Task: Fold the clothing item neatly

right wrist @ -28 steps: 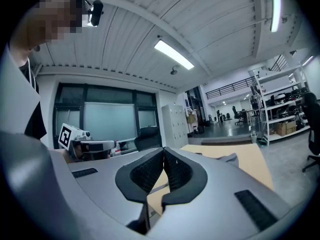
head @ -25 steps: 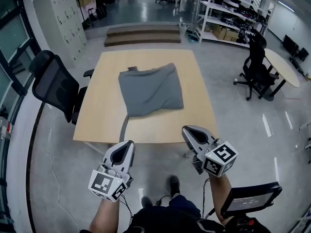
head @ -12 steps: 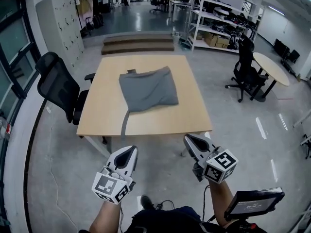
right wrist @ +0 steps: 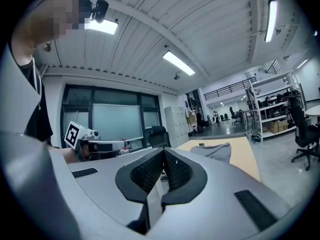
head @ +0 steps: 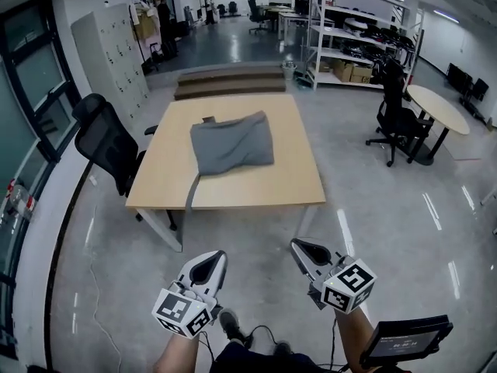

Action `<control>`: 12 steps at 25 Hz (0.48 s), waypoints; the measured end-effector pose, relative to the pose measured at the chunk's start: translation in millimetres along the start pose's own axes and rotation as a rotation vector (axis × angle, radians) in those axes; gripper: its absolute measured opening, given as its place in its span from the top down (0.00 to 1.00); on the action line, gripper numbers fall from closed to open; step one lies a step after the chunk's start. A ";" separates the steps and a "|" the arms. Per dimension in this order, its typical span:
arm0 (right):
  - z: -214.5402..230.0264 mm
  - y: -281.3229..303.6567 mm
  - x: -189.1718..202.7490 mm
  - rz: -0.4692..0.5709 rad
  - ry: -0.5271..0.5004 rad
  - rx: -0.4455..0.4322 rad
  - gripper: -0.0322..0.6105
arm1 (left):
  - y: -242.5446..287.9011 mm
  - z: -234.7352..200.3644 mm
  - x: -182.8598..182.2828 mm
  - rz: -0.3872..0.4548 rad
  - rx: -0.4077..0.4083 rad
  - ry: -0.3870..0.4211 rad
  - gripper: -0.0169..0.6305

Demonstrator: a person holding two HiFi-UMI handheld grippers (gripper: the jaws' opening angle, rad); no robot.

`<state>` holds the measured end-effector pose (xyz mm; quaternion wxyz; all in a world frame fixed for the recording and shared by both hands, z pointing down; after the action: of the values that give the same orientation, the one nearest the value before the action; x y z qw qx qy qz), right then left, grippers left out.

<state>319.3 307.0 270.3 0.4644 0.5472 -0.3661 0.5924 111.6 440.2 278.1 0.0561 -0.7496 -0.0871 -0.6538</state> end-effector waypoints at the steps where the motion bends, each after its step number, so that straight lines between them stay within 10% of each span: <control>1: -0.2 -9.8 4.3 -0.003 0.004 -0.006 0.94 | -1.4 10.5 3.7 -0.004 -0.007 -0.003 0.97; 12: -18.9 -48.8 1.2 0.007 0.002 0.007 0.94 | -26.2 55.7 -0.2 -0.024 -0.015 -0.004 0.97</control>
<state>359.9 339.6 265.3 0.4609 0.5469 -0.3652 0.5959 160.3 476.8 269.4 0.0426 -0.7502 -0.0912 -0.6535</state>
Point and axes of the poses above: the fingertips, and each gripper's own axes: y forward along the fingers, z to its right, x out of its underside, the point moved 7 cm from there along -y, backward along the fingers
